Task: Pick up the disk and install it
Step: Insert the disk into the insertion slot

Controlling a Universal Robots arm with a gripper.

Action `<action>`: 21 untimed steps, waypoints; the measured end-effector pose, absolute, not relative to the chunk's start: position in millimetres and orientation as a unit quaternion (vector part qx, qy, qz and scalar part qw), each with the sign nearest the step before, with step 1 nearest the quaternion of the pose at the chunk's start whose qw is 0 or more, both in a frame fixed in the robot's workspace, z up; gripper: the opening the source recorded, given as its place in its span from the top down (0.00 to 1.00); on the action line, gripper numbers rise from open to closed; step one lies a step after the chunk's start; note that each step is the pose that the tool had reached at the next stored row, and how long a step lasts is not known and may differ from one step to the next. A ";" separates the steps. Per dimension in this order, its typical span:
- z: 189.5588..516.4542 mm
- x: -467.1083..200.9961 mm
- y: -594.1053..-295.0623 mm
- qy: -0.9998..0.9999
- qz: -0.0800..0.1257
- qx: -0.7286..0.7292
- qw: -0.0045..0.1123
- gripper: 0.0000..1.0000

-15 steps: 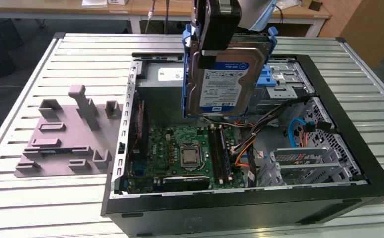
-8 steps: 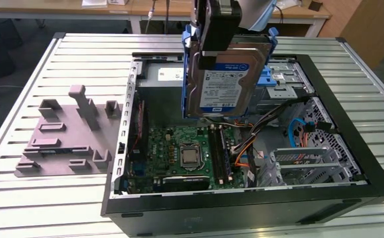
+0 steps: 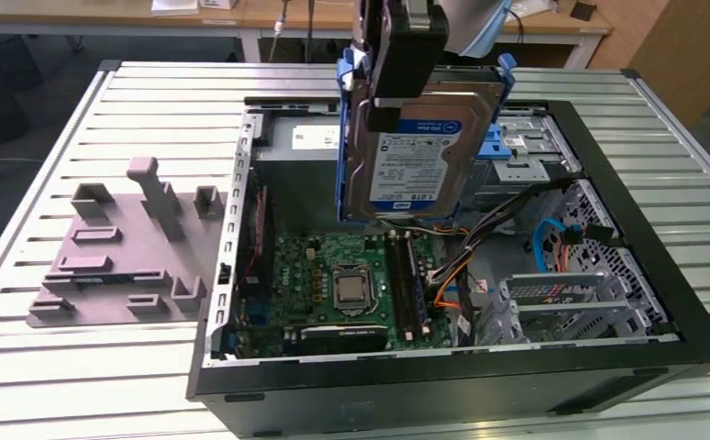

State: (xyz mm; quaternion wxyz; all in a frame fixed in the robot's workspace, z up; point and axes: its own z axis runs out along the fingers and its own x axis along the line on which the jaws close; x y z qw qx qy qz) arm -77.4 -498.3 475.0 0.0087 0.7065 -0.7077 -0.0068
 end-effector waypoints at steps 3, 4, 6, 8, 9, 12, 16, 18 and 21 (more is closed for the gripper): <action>475.0 -77.4 -498.8 -0.708 -0.007 0.706 0.009 0.64; 475.0 -77.4 -499.1 -0.708 -0.007 0.706 0.009 0.64; 475.0 -77.0 -499.8 -0.708 -0.007 0.707 0.009 0.64; 474.9 -74.4 -500.0 -0.708 -0.007 0.706 0.009 0.64; 474.9 -71.8 -500.0 -0.708 -0.007 0.706 0.009 0.64; 474.8 -60.5 -500.0 -0.708 -0.007 0.706 0.009 0.64; 474.3 -48.2 -500.1 -0.708 -0.007 0.707 0.009 0.64; 474.3 -46.5 -500.2 -0.708 -0.007 0.707 0.009 0.64; 473.8 -45.8 -503.1 -0.708 -0.007 0.706 0.009 0.64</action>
